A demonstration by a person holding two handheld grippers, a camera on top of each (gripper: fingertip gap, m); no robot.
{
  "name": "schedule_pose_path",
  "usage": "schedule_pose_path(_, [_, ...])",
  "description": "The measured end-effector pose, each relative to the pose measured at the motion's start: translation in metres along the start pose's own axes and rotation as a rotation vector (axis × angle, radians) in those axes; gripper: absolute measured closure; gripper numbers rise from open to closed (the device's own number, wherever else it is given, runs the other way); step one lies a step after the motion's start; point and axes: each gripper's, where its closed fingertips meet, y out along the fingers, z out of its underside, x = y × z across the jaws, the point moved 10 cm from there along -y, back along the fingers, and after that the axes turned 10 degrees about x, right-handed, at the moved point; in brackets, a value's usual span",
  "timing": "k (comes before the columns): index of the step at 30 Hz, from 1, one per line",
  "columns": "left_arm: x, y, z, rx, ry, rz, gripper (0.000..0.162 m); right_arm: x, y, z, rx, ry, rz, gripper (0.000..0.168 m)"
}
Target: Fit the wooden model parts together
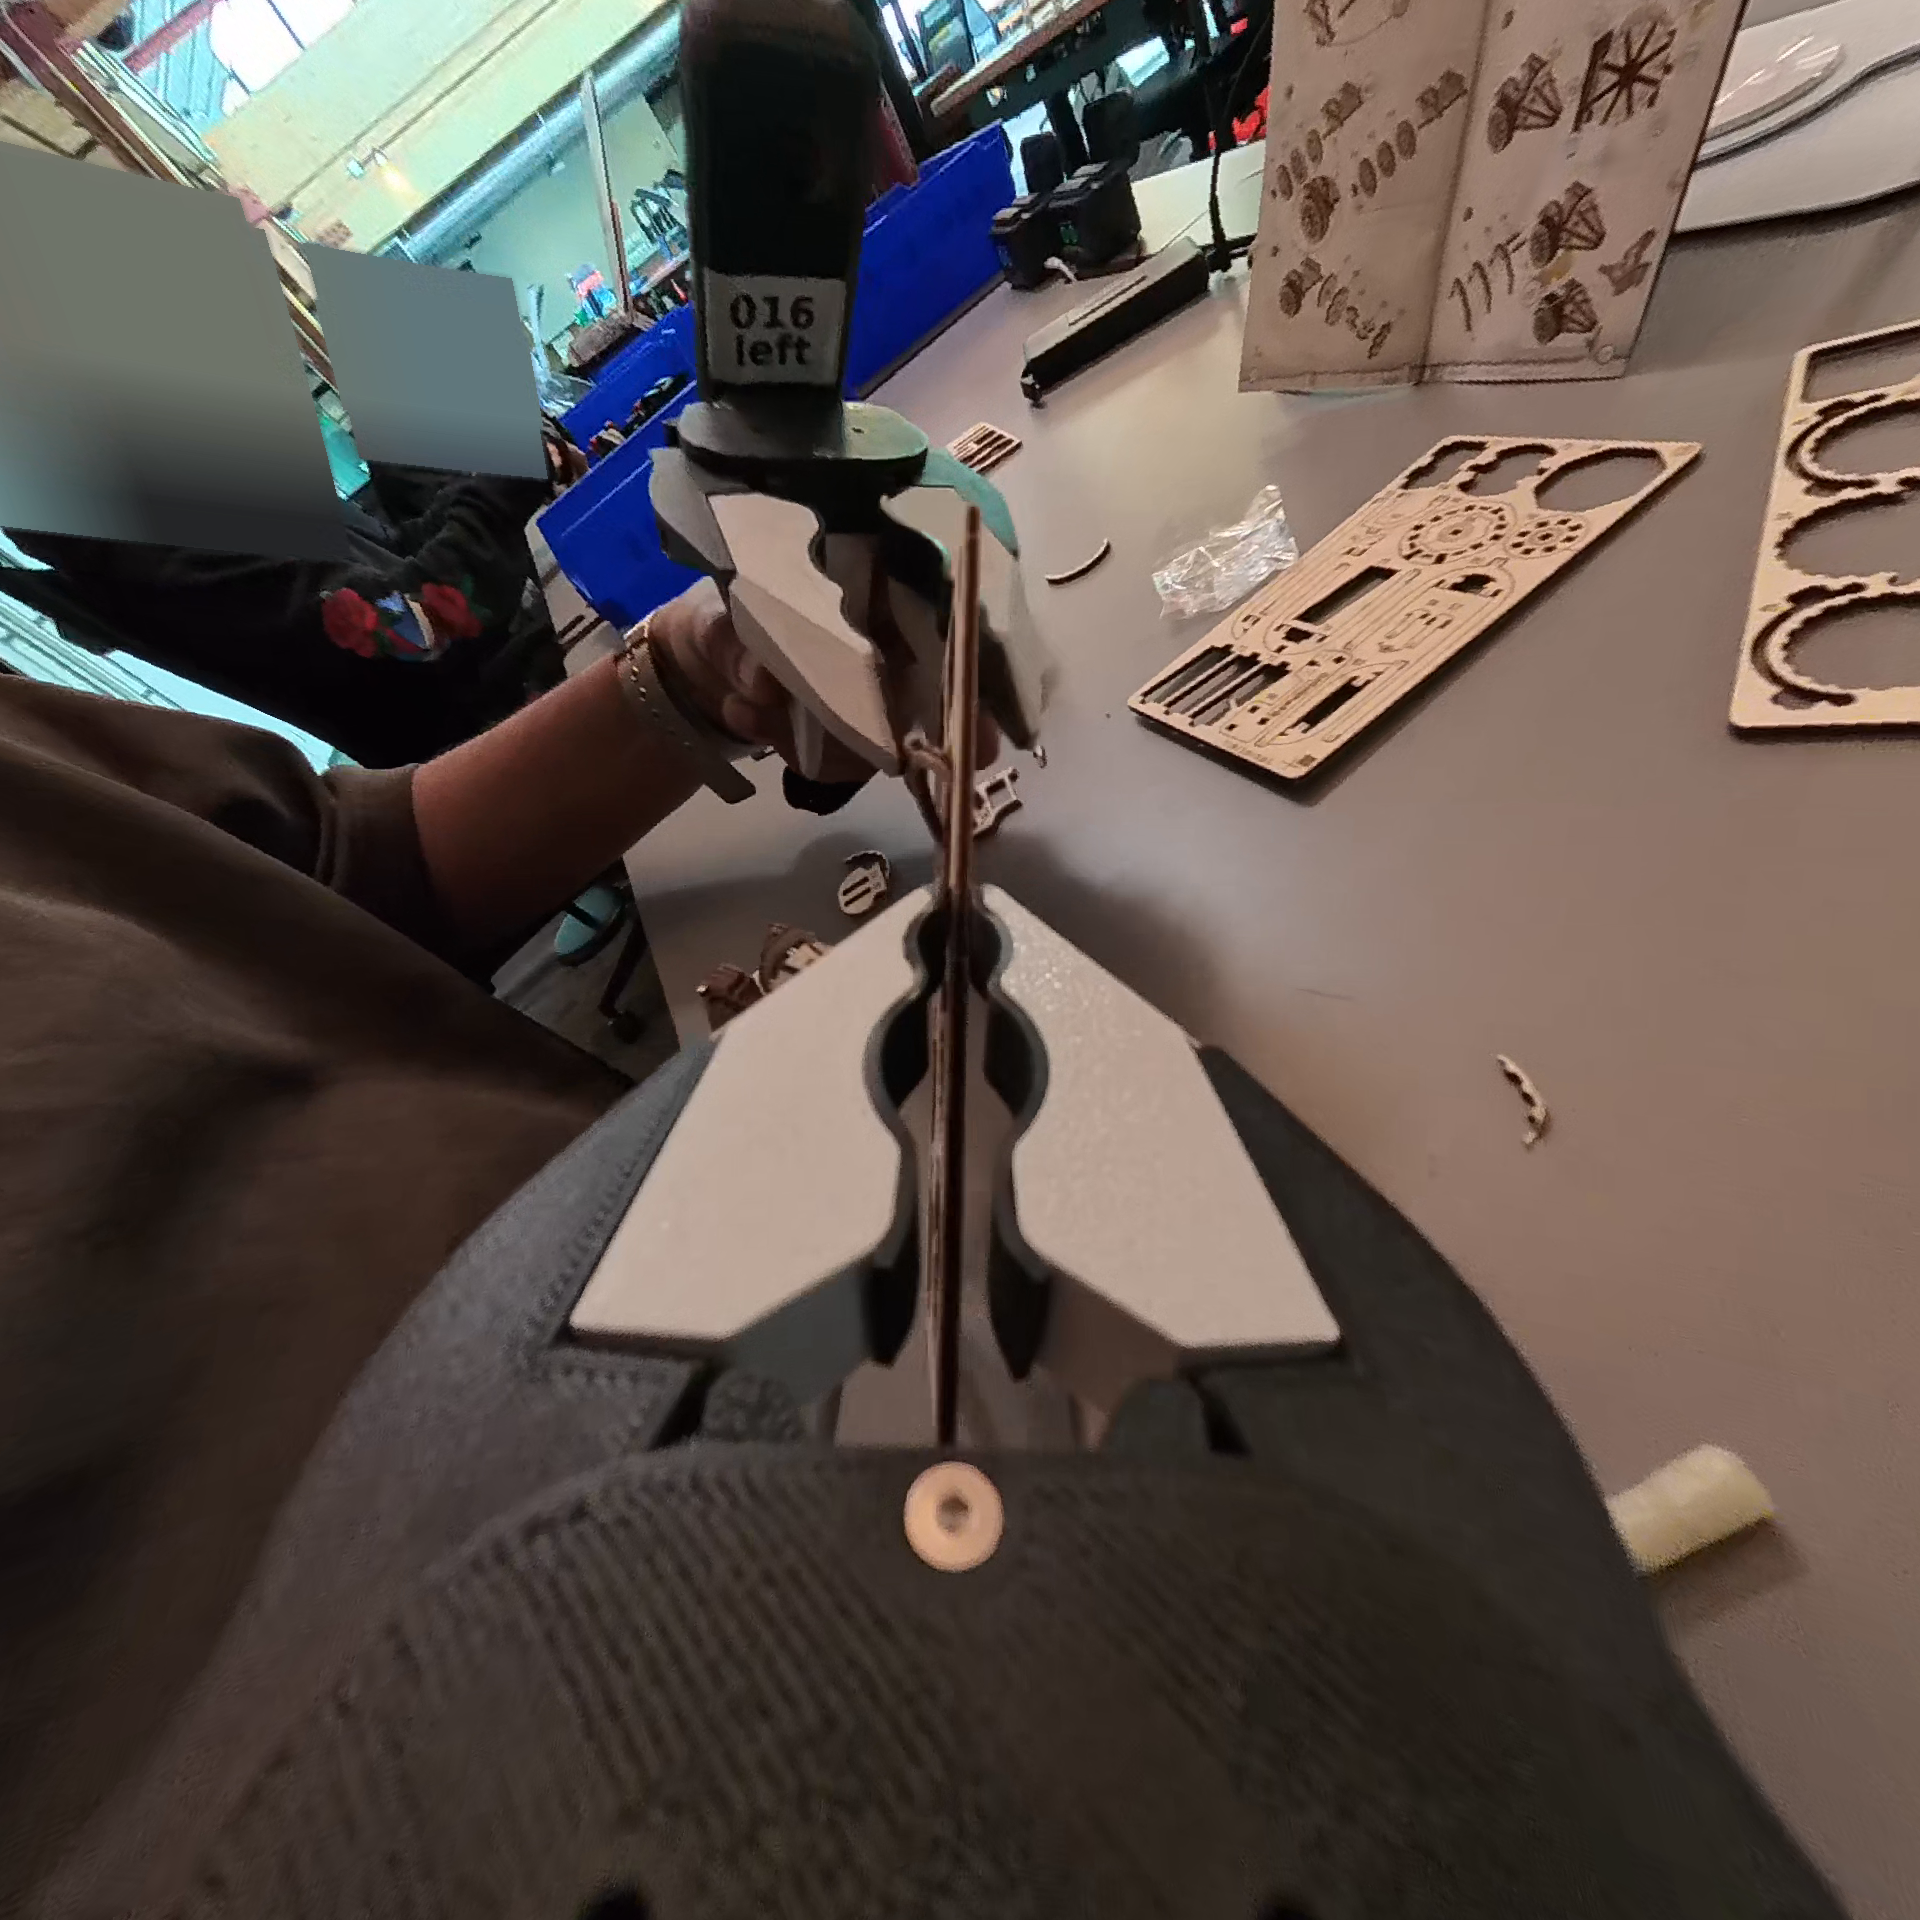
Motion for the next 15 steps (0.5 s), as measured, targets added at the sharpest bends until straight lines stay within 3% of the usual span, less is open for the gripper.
schedule_pose_path(15, [0.0010, 0.0017, 0.0055, -0.017, -0.066, 0.141, 0.150, -0.0014, -0.0010, 0.0012, -0.043, 0.017, -0.067, 0.168])
